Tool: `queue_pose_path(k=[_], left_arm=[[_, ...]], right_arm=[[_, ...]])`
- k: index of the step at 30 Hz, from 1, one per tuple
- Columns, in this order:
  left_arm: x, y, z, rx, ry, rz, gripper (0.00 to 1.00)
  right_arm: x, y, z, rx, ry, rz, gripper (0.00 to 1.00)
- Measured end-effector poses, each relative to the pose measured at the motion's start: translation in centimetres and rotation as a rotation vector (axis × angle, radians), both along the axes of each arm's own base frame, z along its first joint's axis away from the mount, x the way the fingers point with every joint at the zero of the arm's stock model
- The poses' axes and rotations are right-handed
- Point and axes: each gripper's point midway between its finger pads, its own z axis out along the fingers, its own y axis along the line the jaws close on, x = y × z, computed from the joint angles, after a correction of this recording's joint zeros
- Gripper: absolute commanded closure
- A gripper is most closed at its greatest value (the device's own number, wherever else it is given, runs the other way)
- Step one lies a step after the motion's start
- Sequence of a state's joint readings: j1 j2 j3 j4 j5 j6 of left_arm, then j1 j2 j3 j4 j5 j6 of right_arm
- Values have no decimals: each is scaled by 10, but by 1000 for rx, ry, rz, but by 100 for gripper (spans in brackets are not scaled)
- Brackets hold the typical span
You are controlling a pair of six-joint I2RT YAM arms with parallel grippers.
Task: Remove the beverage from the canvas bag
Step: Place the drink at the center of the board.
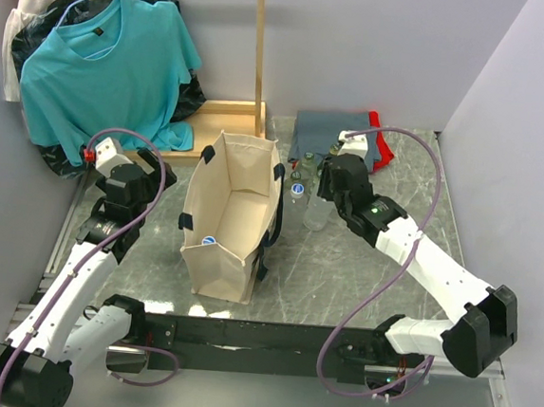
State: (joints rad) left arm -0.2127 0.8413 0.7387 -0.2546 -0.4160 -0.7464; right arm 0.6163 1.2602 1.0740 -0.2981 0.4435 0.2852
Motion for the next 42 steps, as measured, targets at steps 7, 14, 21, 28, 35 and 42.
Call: queue_pose_path(k=[7,14,21,28,35,42], left_arm=[[0,0,0,0,1,0,4],[0,0,0,1,1,0,4],[1,0,-4,3,12,-1,4],[2,-1,-6,5,20,-1,4],[2,-1,-6,5,19,-1,4],[2,-1,-6,5,19,-1,4]], right_arm=[[4,6,-23,-19,58,6,100],[4,7,-25,-18,62,10,100],[4,7,-25,-21,67,10,100],[2,8,-28,-22,79,19,100],[-1,9,-33,-28,100,32,86],[-1,10,-33,-26,102,35,53]])
